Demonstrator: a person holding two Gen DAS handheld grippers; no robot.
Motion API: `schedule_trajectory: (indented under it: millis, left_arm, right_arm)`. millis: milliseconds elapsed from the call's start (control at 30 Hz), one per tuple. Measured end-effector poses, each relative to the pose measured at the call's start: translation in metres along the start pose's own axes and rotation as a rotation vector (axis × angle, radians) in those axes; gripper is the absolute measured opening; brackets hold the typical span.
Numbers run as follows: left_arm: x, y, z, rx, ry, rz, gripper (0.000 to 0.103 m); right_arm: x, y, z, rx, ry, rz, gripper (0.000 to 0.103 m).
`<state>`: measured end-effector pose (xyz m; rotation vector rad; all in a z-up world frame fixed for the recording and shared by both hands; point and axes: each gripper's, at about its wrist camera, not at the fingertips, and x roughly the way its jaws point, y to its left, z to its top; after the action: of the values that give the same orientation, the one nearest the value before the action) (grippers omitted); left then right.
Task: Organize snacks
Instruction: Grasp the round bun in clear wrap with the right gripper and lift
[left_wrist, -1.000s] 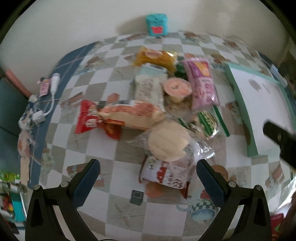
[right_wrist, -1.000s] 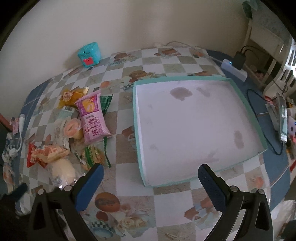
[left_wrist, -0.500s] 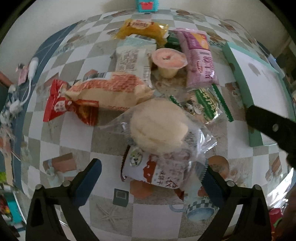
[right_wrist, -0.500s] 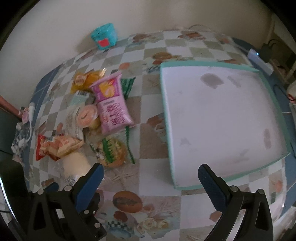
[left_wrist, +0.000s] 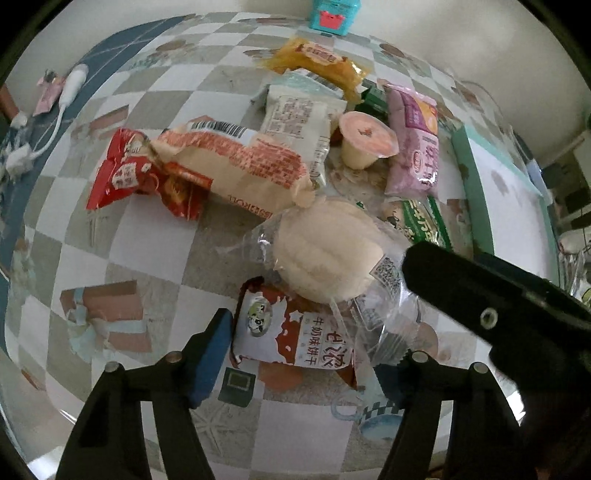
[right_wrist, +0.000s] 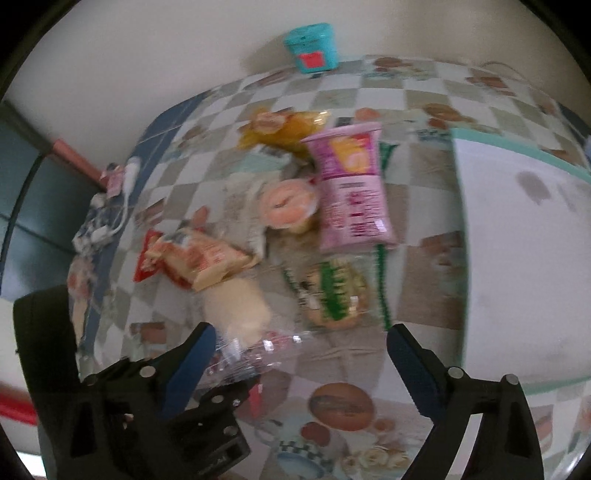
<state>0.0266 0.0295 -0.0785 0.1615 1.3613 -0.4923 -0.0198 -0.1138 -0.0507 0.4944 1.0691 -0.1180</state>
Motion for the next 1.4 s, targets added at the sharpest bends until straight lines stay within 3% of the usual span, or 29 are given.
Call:
schedule_trajectory:
  millis: [367,467,667,967,1400]
  left_arm:
    - [-0.003,0.013,-0.006,-0.022,0.006,-0.034,0.069]
    - [-0.003,0.01,-0.005,-0.03,0.009,-0.04,0.069]
    - [0.0,0.009,-0.006,-0.04,0.013,-0.043,0.069]
    - [0.006,0.015,-0.007,-0.081,0.034,-0.06,0.07]
    - [0.001,-0.01,0.001,-0.02,0.005,0.048,0.066]
  right_arm:
    - [0.031,0.019,0.005,-0.047,0.062,0.12,0.089]
    - [0.035,0.022,0.004,-0.042,0.077,0.147,0.076]
    - [0.034,0.016,0.005,-0.016,0.072,0.133,0.066]
    - [0.012,-0.005,0.012,0.041,0.036,0.072,0.063]
    - [-0.032,-0.041,0.021,0.161,-0.062,0.043,0.062]
